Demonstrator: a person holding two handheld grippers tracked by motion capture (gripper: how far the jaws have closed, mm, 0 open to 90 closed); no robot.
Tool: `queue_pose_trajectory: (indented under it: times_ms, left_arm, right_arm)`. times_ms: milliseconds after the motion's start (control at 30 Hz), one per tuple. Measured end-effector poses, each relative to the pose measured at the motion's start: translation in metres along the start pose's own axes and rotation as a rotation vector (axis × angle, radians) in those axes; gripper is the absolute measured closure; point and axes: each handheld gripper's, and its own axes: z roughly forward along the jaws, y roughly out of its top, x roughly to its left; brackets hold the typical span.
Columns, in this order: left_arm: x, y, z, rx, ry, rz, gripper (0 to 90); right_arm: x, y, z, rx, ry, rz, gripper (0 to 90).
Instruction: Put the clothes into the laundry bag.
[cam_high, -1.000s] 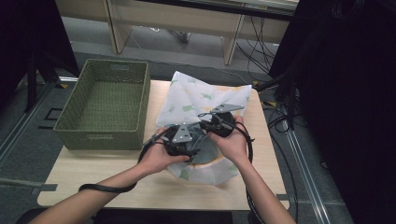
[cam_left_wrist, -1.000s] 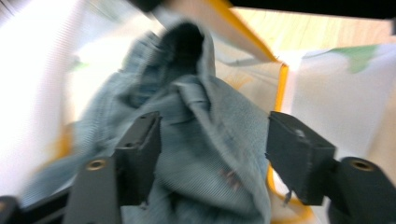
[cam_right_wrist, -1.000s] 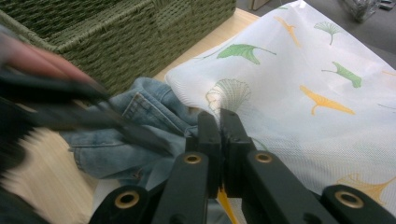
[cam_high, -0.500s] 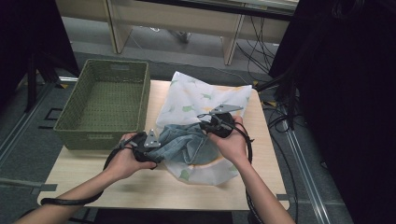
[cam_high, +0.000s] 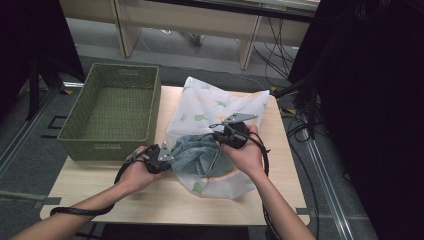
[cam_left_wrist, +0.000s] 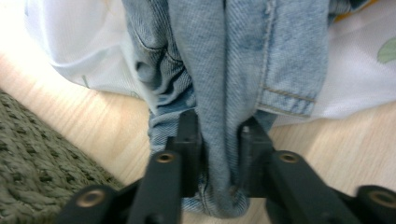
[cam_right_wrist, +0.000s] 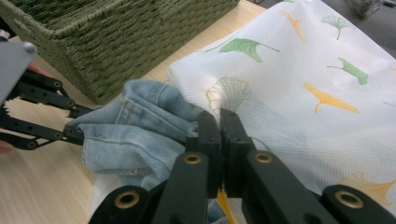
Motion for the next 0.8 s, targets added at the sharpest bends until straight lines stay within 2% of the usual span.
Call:
queue_pose_trajectory:
  times_ms: [100,133,167,367,500,667,700,767,800]
  left_arm:
    - [-0.002,0.006,-0.012,-0.047,-0.030,-0.044,78.2]
    - [-0.003,0.009,-0.017,-0.063,-0.035,-0.046,78.5]
    - [-0.005,0.011,-0.021,-0.081,-0.035,-0.056,78.7]
    - [-0.014,0.026,-0.041,-0.173,-0.060,-0.094,79.6]
    - [-0.015,0.038,-0.055,-0.228,-0.077,-0.114,80.1]
    - [-0.008,0.052,-0.077,-0.270,-0.035,-0.104,80.2]
    - [-0.007,0.054,-0.081,-0.273,-0.025,-0.097,80.2]
    - [-0.004,0.059,-0.087,-0.280,0.006,-0.078,80.1]
    - [-0.004,0.061,-0.089,-0.278,0.017,-0.068,80.1]
  right_arm:
    - [0.001,0.000,0.000,0.000,0.001,-0.003,89.7]
    - [0.003,0.000,0.000,0.002,0.000,0.012,89.7]
    - [0.002,0.001,0.000,-0.005,0.003,-0.011,89.7]
    - [0.010,0.003,0.000,-0.009,0.010,-0.016,89.8]
    - [0.016,0.006,0.001,-0.021,0.025,-0.041,89.8]
    - [0.026,0.010,-0.001,-0.031,0.039,-0.045,89.7]
    - [0.029,0.011,-0.001,-0.029,0.042,-0.027,89.8]
    - [0.031,0.012,-0.001,-0.038,0.050,-0.060,89.8]
    - [0.034,0.012,-0.001,-0.030,0.055,-0.043,89.8]
